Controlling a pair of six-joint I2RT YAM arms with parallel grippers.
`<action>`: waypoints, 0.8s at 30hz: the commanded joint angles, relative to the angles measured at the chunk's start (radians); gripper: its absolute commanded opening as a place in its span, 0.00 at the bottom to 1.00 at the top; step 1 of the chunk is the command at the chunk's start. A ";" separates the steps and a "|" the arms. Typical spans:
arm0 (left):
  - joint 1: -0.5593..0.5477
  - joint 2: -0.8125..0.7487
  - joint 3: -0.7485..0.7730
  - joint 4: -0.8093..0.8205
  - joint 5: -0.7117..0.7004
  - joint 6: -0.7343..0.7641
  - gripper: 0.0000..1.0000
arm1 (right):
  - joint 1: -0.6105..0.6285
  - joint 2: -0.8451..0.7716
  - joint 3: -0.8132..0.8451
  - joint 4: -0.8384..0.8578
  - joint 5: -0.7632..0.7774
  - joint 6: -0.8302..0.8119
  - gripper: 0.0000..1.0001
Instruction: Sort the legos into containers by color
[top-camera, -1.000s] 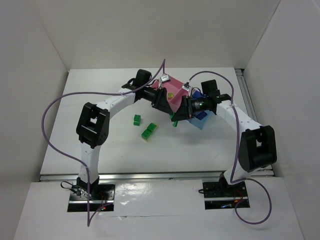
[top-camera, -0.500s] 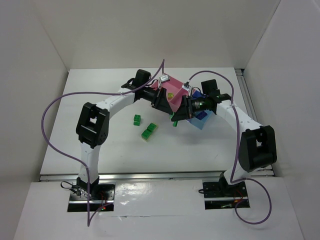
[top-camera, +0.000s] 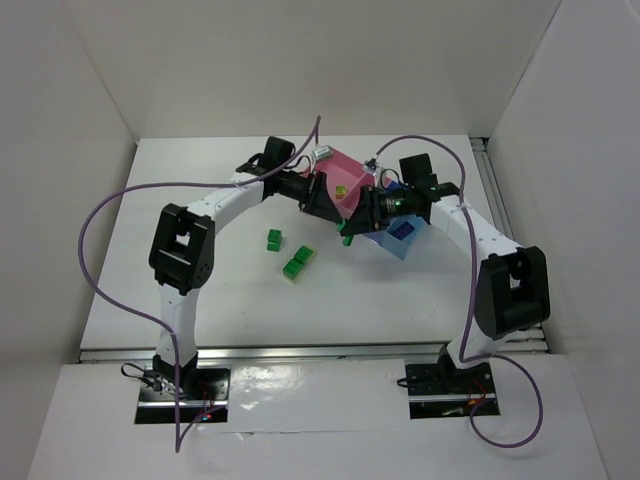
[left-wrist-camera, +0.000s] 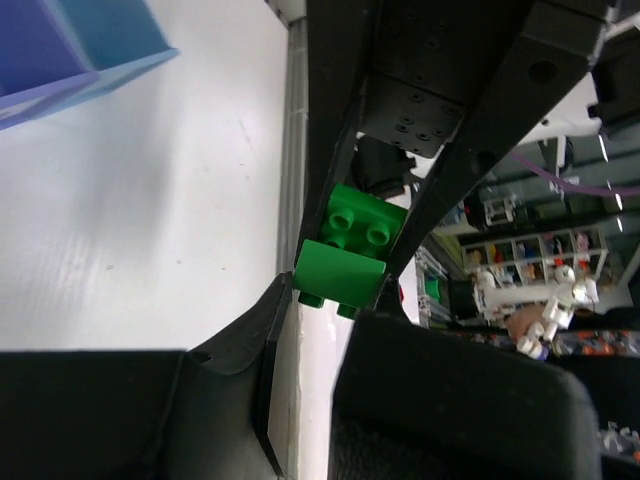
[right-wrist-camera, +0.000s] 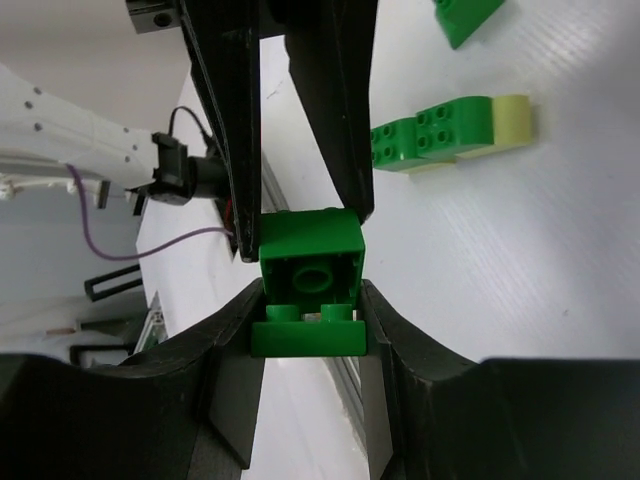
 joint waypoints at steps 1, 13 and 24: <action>0.080 0.002 0.028 -0.032 -0.083 0.023 0.00 | -0.013 0.014 0.032 -0.072 0.125 0.015 0.23; 0.089 0.043 -0.011 -0.103 -0.207 0.055 0.00 | 0.048 0.172 0.077 0.245 0.148 0.253 0.23; 0.195 0.045 0.021 -0.236 -0.423 0.055 0.00 | 0.137 0.333 0.180 0.061 0.479 0.210 0.31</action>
